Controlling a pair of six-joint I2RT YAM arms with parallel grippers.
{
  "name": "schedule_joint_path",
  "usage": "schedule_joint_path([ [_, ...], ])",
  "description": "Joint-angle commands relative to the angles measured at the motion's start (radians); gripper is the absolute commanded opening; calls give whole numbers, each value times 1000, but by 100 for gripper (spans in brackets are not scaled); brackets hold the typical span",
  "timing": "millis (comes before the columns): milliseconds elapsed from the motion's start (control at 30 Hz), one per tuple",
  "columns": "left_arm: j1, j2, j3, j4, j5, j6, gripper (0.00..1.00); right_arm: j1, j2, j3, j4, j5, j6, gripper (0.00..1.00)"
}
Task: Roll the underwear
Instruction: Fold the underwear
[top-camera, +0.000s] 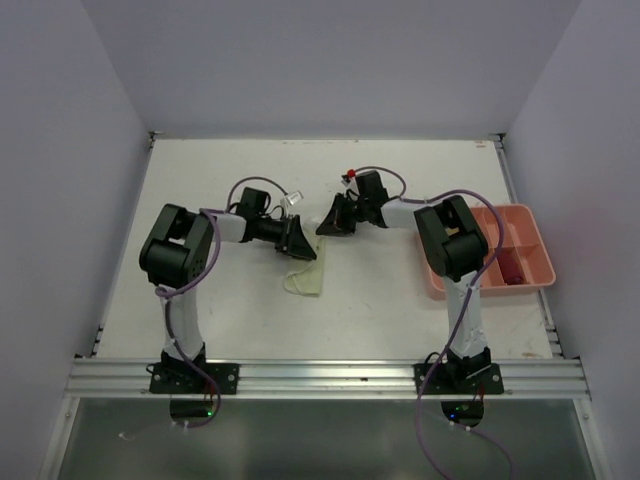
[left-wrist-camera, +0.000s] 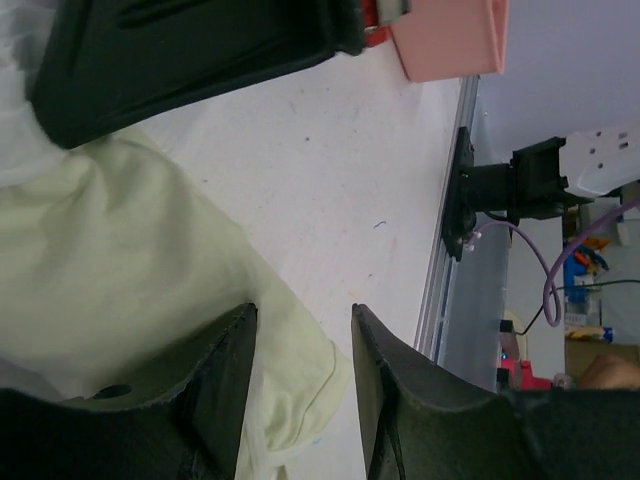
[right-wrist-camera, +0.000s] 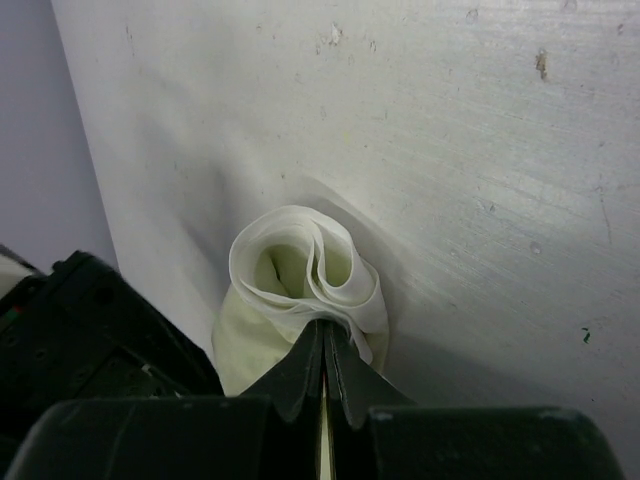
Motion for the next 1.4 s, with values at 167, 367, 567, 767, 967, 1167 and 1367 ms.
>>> schedule_joint_path([
  [167,-5,136,-81,41,-119,-92,41,-12,46,12,-43,103,-43,4],
  [367,-16,139,-101,-84,-187,3,37,-18,26,47,-43,101,-60,5],
  [567,-45,145,-95,-156,-210,58,36,-22,44,161,-109,111,-78,6],
  [767,-45,159,-89,-165,-215,58,37,-22,98,225,-141,125,-107,6],
  [967,-45,163,-84,-153,-198,55,37,-27,-64,179,-109,48,-136,10],
  [1167,-45,166,-80,-148,-195,52,38,-23,-288,64,-112,-35,-113,16],
  [1367,-45,165,-81,-144,-198,54,38,11,-311,-121,-52,-115,-29,18],
])
